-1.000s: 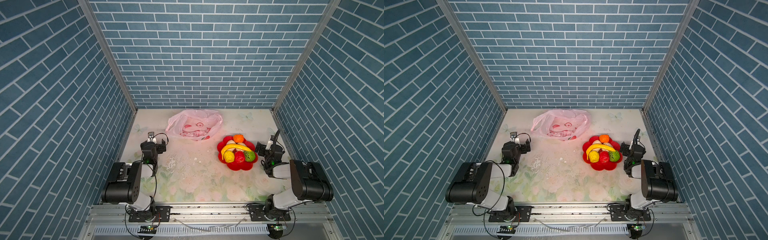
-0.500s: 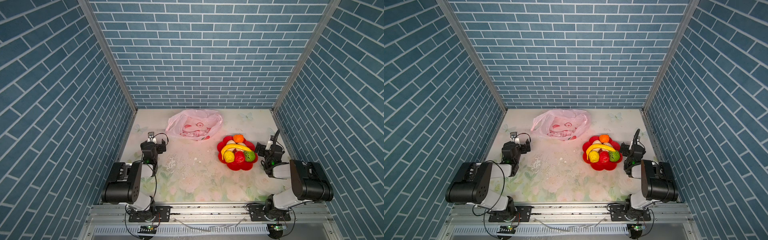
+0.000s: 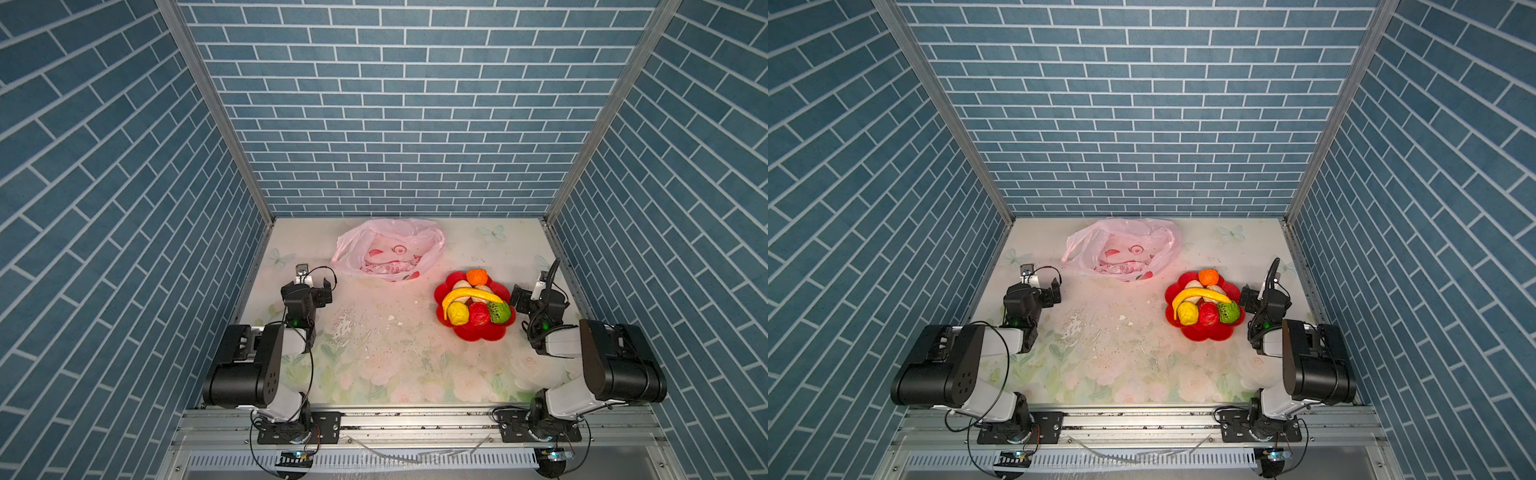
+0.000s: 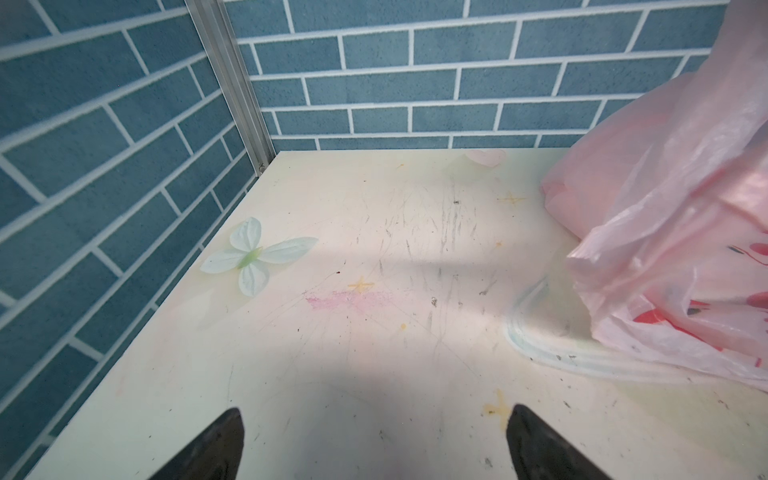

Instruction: Take the fake fruits out of the plastic bag

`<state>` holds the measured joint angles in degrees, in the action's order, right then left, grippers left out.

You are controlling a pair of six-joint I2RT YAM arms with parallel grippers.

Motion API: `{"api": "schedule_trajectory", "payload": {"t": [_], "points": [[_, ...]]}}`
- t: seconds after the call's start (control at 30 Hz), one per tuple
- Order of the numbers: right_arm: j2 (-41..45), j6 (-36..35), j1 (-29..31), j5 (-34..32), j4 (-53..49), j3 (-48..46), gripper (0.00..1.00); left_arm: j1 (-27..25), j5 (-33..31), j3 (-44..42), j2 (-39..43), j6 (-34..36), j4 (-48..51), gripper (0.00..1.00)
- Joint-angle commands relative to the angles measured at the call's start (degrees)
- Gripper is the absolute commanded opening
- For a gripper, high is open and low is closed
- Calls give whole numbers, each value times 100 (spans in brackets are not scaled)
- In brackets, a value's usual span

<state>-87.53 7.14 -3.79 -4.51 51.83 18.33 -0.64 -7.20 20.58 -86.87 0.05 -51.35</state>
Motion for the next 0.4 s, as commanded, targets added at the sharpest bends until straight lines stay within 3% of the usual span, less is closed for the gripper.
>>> {"api": "schedule_trajectory", "payload": {"t": [0.0, 0.37], "points": [[-61, -158, 27, -23, 33, 268, 99, 29, 35, -30, -22, 65, -98, 99], [-89, -206, 72, -41, -95, 349, 99, 29, 27, -36, -16, 65, -100, 99]]}}
